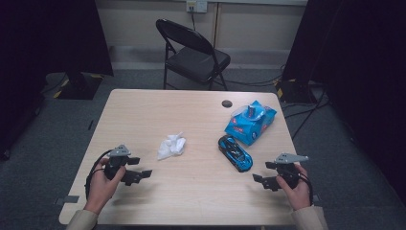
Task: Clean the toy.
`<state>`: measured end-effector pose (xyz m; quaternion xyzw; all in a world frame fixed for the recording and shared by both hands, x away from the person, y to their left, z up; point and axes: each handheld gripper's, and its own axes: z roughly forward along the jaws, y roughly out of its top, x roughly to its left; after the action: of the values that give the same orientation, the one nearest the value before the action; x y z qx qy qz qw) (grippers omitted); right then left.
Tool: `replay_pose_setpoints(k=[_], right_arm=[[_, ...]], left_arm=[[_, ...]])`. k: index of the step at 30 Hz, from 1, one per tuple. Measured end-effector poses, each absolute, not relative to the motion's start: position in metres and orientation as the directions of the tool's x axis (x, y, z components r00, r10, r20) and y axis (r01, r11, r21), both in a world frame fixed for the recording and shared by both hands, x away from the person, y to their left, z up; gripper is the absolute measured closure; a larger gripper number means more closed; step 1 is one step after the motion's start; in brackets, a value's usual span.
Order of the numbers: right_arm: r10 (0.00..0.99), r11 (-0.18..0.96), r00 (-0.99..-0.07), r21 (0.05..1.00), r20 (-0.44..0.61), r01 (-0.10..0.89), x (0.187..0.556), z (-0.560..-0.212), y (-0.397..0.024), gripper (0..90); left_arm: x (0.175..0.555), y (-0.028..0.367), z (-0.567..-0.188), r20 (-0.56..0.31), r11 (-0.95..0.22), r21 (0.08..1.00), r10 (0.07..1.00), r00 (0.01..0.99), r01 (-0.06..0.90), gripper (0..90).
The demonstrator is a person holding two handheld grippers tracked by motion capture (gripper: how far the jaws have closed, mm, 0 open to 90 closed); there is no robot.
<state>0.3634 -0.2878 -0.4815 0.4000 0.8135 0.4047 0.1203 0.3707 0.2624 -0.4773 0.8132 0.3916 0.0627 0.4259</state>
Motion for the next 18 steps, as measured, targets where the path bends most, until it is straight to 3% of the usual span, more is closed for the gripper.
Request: replay_pose_setpoints(k=[18], right_arm=[[0.751,0.39,-0.653,0.733,0.097,0.558,0.3578,-0.4852,-0.2958,18.0]], left_arm=[[0.3661,0.2711,-0.4767,-0.211,-0.343,0.745,0.691,0.691,0.571,17.1]])
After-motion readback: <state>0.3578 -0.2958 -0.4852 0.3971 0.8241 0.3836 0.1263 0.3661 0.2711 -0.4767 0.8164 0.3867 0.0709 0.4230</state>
